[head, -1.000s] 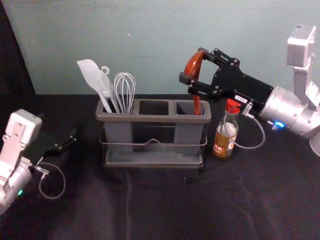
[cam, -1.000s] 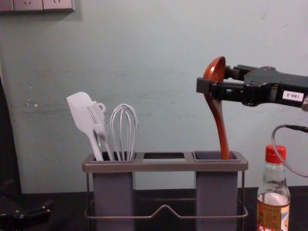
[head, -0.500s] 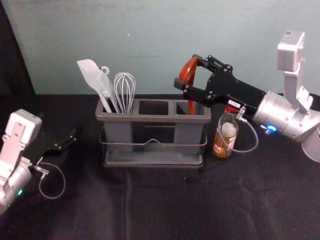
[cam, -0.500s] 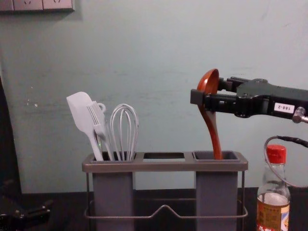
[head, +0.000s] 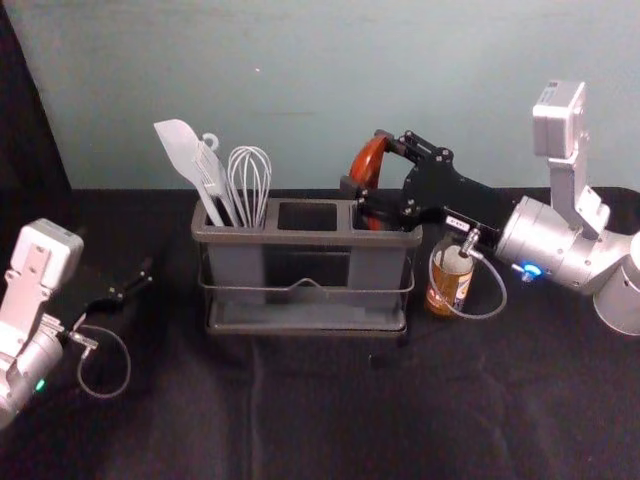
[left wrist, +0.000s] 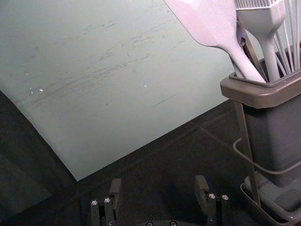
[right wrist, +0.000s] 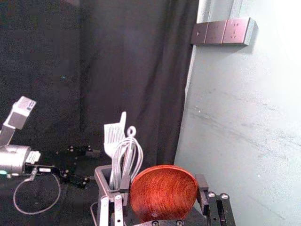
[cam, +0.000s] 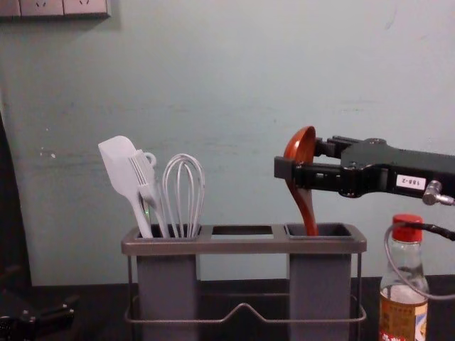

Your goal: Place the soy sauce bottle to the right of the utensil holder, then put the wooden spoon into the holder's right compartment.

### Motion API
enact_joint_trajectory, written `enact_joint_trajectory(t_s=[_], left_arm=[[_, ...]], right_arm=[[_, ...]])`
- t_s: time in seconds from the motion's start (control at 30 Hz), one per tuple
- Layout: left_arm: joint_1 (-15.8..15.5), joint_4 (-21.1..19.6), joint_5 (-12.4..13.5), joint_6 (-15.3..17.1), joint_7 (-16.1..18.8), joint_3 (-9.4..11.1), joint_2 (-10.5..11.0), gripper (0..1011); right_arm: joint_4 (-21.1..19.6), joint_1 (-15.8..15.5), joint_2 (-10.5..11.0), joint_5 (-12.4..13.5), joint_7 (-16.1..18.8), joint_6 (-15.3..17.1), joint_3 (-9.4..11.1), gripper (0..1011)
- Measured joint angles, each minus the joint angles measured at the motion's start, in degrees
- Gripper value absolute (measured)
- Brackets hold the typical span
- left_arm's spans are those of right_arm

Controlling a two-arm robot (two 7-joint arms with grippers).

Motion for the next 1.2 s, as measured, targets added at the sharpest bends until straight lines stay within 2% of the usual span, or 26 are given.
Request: enact_joint_trajectory(t_s=[0.87, 1.07, 1.2], left_arm=[[0.00, 0.00, 0.00, 0.00, 0.00, 0.00, 0.00, 1011], [0.00, 0.00, 0.00, 0.00, 0.00, 0.00, 0.00, 1011], [0.00, 0.00, 0.00, 0.00, 0.00, 0.00, 0.00, 1012]], right_arm=[[0.21, -0.49, -0.01, -0.95, -0.76, 0.11, 0.00, 841], [0.18, -0.46, -0.01, -0.93, -0.74, 0.10, 0.00, 994], [0.18, -0.44, -0.01, -0.92, -0.73, 0.10, 0.01, 1002]])
